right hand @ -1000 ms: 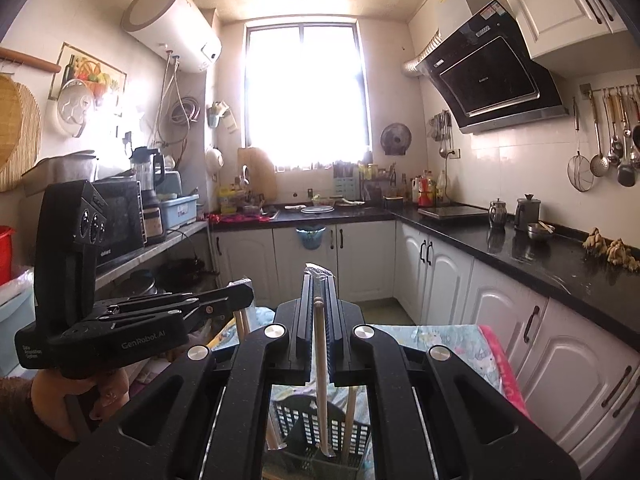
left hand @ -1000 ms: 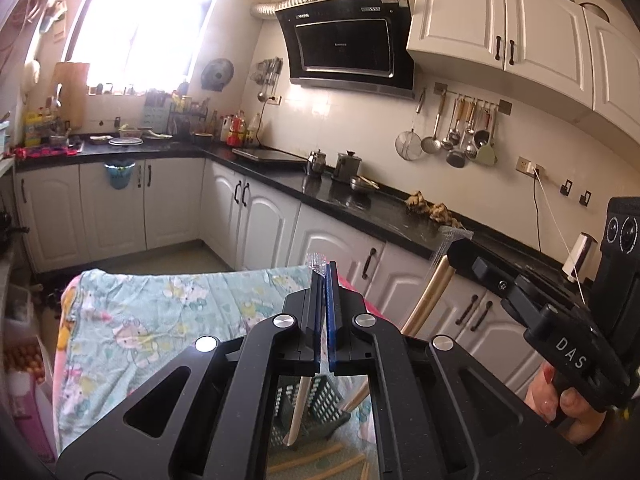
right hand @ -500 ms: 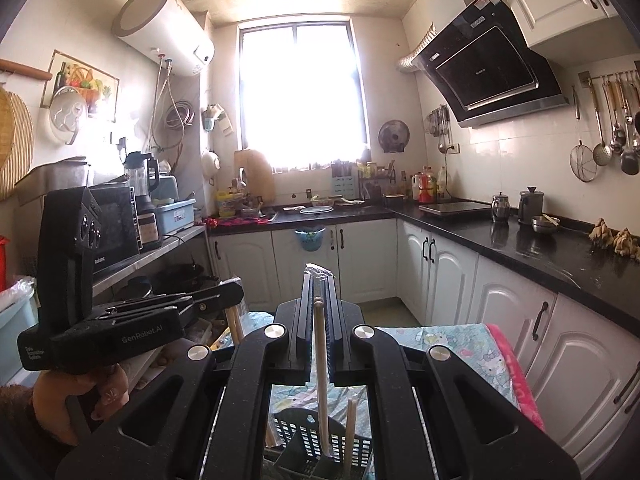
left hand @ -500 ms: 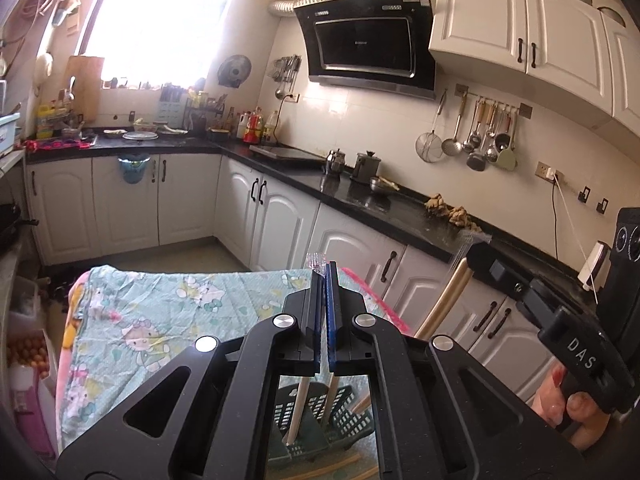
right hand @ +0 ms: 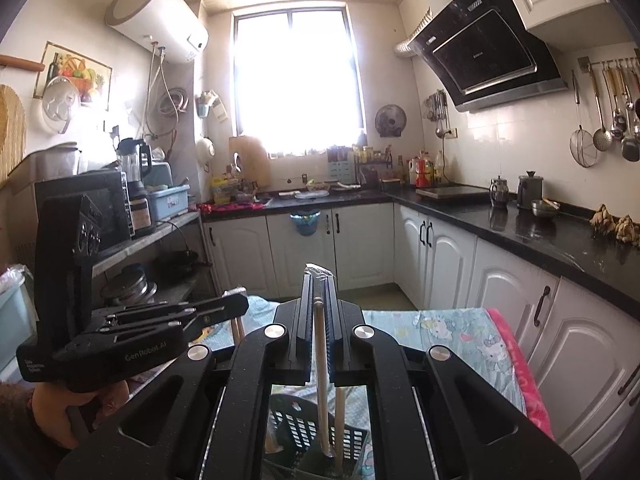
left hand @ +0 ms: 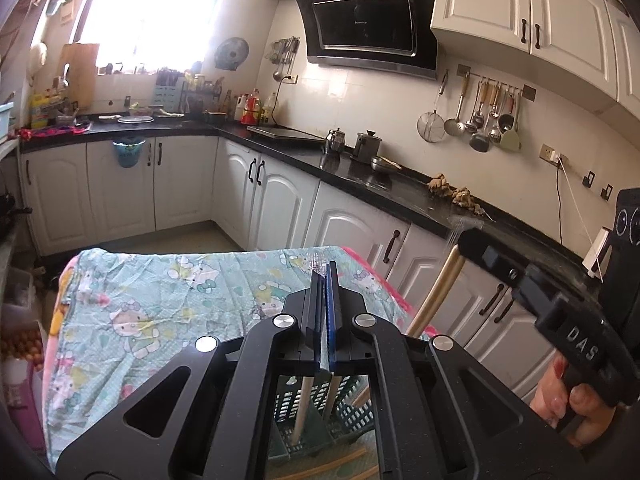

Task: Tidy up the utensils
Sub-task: 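Lower the chopstick into the caddy and open the right gripper, then withdraw the open right gripper from the caddy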

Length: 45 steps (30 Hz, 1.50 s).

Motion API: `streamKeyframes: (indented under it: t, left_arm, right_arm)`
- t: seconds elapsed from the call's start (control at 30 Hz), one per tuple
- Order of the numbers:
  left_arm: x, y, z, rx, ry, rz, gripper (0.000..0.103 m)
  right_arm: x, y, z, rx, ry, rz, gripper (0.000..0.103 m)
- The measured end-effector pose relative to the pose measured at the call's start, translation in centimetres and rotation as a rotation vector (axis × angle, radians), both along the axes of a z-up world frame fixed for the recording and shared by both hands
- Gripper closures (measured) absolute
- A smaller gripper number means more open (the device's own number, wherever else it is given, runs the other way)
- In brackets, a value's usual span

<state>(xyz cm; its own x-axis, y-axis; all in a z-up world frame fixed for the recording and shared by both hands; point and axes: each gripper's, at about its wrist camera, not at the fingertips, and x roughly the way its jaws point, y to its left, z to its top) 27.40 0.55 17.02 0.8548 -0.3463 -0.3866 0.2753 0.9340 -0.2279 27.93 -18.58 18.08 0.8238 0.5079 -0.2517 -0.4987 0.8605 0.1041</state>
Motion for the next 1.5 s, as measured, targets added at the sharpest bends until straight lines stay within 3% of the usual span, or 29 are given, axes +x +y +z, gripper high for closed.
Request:
streamKeyframes:
  t: [0.3, 0.8, 0.87, 0.93, 1.5]
  left_arm:
    - [0.8, -0.9, -3.5, 0.023, 0.037, 0.004, 0.103]
    - [0.3, -1.4, -6.5, 0.047, 0.087, 0.003, 0.102]
    - [0.1, -1.4, -6.5, 0.053, 0.089, 0.004, 0.099]
    - [-0.2, -1.2, -6.4, 0.052, 0.09, 0.012, 0.083]
    - [-5.0, 0.1, -4.8, 0.033, 0.054, 0.035, 0.03]
  right_arm:
    - [1.0, 0.4, -4.0, -0.021, 0.072, -0.019, 0.098]
    - [1.2, -0.7, -7.0, -0.032, 0.151, -0.07, 0.097]
    - [1.2, -0.9, -7.4, -0.033, 0.169, -0.08, 0.09]
    - [1.0, -1.2, -7.5, -0.031, 0.174, -0.085, 0.074]
    - [-2.3, -3.9, -8.4, -0.05, 0.197, -0.094, 0.053]
